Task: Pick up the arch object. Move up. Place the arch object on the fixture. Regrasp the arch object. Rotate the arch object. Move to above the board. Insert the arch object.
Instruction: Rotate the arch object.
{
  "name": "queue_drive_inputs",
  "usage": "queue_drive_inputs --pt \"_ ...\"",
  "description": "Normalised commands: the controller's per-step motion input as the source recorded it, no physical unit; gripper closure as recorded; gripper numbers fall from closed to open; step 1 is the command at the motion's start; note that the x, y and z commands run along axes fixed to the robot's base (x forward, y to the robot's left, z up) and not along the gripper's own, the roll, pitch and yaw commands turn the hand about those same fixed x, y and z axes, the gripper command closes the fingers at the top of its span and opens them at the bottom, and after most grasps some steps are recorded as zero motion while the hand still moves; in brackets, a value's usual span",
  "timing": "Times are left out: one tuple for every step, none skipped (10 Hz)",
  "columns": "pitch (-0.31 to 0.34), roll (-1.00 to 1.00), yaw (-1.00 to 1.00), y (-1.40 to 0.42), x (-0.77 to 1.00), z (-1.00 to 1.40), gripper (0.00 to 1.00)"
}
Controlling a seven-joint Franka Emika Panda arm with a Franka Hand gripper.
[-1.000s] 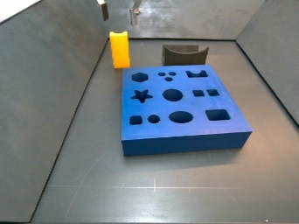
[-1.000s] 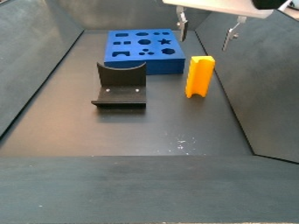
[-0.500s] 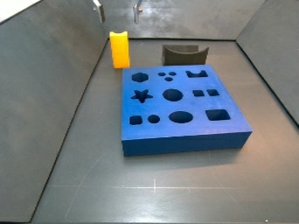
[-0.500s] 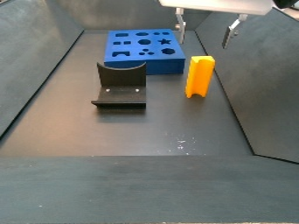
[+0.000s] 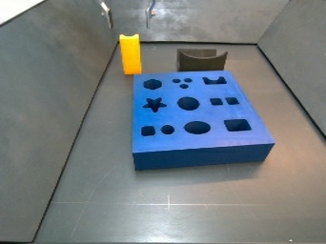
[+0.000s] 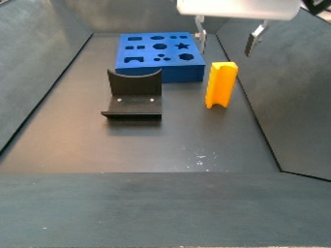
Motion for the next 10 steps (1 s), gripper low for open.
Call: queue_drive_inputs --pt "-0.039 -0.01 -0.04 0.0 0.02 -1.0 0.0" --pt "-0.046 -0.01 -0.03 0.0 0.02 -1.0 0.0" --pt "-0.049 -0.01 -0.02 0.0 0.02 -0.94 0.0" --pt "-0.05 -0.02 -0.02 0.0 0.02 -0.77 0.0" --pt "-0.051 -0.02 -0.01 0.0 0.02 -0.71 0.0" --pt "-0.049 -0.03 -0.01 0.0 0.03 -0.58 0.0" --pt "-0.047 -0.03 0.0 0.0 0.03 -0.49 0.0" --pt "-0.045 -0.04 0.0 0.0 0.03 -0.38 0.0" --pt "-0.045 -0.04 0.01 0.0 0.04 -0.32 0.0" --pt "-0.04 -0.04 0.01 0.0 0.04 -0.2 0.0"
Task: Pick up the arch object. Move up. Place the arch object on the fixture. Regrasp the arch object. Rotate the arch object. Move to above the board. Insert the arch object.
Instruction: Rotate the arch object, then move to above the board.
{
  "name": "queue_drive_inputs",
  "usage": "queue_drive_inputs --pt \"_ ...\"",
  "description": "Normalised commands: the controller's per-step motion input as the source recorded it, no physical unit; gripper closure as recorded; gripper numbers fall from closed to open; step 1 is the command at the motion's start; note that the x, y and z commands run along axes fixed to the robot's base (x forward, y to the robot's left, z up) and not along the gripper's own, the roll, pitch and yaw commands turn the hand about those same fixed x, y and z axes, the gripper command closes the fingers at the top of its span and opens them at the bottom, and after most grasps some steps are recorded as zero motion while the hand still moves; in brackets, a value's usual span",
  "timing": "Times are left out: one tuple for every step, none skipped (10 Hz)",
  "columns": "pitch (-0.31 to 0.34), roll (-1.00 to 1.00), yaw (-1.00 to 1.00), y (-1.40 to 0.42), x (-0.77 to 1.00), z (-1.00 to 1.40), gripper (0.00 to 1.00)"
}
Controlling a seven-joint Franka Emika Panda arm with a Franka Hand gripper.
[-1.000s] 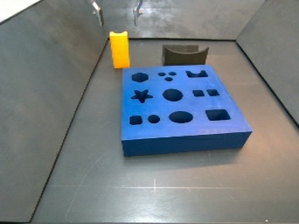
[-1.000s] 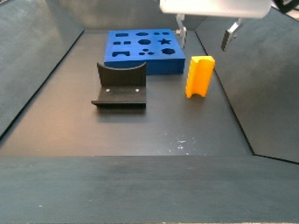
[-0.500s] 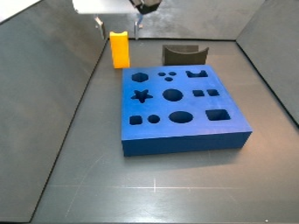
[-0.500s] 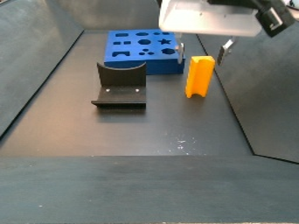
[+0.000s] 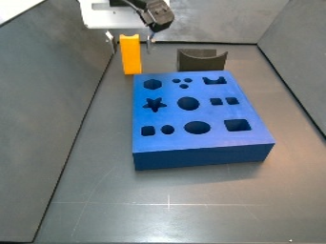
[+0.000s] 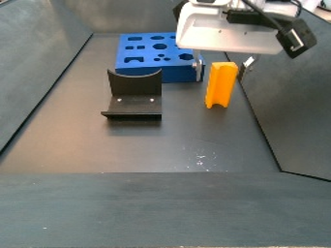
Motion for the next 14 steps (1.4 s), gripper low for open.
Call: queue_drive_inputs --pt "0.0 0.0 0.0 0.0 0.0 0.0 1.0" --pt "-0.043 -0.36 0.21 0.24 -0.17 1.0 1.0" --pt "-0.038 -0.36 0.2 0.23 -0.17 1.0 1.0" --pt "-0.026 -0.35 0.13 0.21 -0.16 1.0 1.0" --pt "-0.007 -0.35 0.09 0.2 -0.14 1.0 1.0" --pt "0.034 -0.33 0.03 0.18 -0.13 1.0 1.0" --pt "0.049 -0.32 -0.02 0.17 -0.11 1.0 1.0" --pt "0.047 -0.31 -0.04 0.16 -0.11 1.0 1.0" --pt "0.036 -0.3 -0.05 0.15 -0.1 1.0 1.0" --pt "0.027 -0.29 -0.05 0.14 -0.1 1.0 1.0" --pt "0.019 -0.27 -0.05 0.13 -0.09 1.0 1.0" --pt "0.018 -0.25 -0.04 0.12 -0.08 1.0 1.0" --pt "0.02 -0.24 -0.04 0.12 -0.08 1.0 1.0" --pt "0.027 -0.21 -0.04 0.11 -0.06 1.0 1.0"
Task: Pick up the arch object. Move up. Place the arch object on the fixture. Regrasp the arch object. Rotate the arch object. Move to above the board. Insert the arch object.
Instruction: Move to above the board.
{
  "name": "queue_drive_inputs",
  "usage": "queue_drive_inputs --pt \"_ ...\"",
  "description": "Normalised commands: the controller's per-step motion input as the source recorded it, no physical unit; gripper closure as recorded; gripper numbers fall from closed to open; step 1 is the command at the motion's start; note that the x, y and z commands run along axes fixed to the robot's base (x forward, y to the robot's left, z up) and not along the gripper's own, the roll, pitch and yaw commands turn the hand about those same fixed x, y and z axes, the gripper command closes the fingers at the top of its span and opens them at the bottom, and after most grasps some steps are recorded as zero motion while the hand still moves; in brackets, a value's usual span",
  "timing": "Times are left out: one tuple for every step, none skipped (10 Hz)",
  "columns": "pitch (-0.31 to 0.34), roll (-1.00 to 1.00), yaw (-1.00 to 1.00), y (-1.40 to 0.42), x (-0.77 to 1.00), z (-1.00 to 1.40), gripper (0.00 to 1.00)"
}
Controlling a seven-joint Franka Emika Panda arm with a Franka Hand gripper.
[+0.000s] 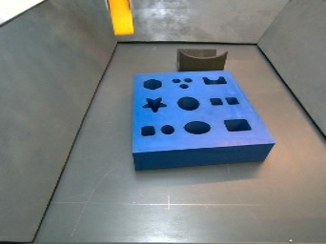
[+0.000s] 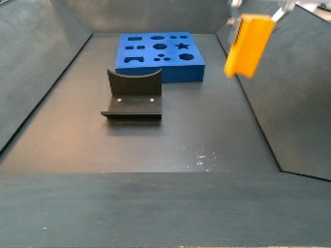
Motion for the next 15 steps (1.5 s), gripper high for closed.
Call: queue_drive_inputs --pt "0.036 -0.19 -0.04 0.09 -0.05 1.0 1.0" --pt "0.053 -0.17 -0.04 0.08 -0.03 1.0 1.0" --pt "0.065 -0.15 -0.04 0.07 -0.02 0.9 1.0" --pt "0.07 -0.13 -0.04 0.06 -0.01 0.76 1.0" --pt "0.073 -0.12 -0.04 0.05 0.0 0.67 1.0" --pt "0.074 -0.1 -0.04 0.03 0.01 0.45 1.0" --pt "0.074 -0.1 -0.04 0.03 0.01 0.32 1.0" --pt "0.072 -0.09 -0.04 0.02 0.01 0.19 1.0" --pt "0.512 0.12 -0.27 -1.0 0.39 0.22 1.0" --pt "0.508 0.12 -0.25 -1.0 0.4 0.22 1.0" --pt "0.451 0.12 -0.09 -1.0 0.42 0.22 1.0" --pt "0.347 0.04 -0.05 -1.0 0.43 0.21 1.0" --pt "0.251 0.0 -0.02 -1.0 0.43 0.22 1.0" --pt "0.173 -0.01 0.0 -1.0 0.43 0.22 1.0" --pt "0.112 0.0 0.0 -1.0 0.44 0.22 1.0"
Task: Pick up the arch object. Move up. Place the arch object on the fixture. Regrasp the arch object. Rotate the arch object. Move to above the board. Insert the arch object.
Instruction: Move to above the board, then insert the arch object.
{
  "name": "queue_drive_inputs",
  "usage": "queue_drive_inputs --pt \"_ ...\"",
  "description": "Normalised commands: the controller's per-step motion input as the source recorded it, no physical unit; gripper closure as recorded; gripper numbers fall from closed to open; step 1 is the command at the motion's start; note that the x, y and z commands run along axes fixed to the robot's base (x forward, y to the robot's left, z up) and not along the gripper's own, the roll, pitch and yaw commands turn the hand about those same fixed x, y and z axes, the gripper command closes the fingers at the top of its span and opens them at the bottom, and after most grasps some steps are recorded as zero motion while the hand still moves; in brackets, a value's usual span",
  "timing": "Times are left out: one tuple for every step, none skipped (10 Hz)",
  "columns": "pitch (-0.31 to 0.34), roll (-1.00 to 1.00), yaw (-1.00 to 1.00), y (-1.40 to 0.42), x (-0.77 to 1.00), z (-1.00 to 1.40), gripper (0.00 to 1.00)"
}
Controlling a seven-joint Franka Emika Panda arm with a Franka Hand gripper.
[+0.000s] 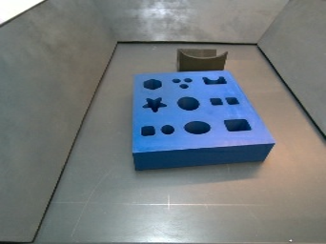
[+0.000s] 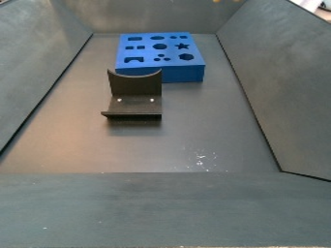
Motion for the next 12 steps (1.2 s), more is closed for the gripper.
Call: queue_drive_inputs --pt "0.109 -0.02 0.01 -1.0 0.44 0.22 1.0" --pt "0.116 0.0 0.01 -1.0 0.46 0.22 1.0" --pt "0.123 -0.01 0.01 -1.0 0.46 0.23 1.0" --pt "0.135 0.01 0.01 -1.0 0.49 0.22 1.0" --pt "0.135 0.0 0.01 -1.0 0.51 0.23 1.0" --pt "0.141 0.01 0.01 -0.95 0.5 0.22 1.0" --pt "0.135 0.02 0.01 -0.59 0.34 0.14 1.0" --pt "0.118 0.03 0.01 -0.36 0.23 0.09 1.0" --pt "0.088 0.04 0.01 -0.22 0.15 0.06 1.0" --pt "-0.01 0.0 0.0 0.0 0.0 0.0 1.0" --pt "0.0 0.0 0.12 0.0 0.12 -0.01 1.0" --pt "0.036 0.0 0.15 0.24 0.64 -0.03 1.0"
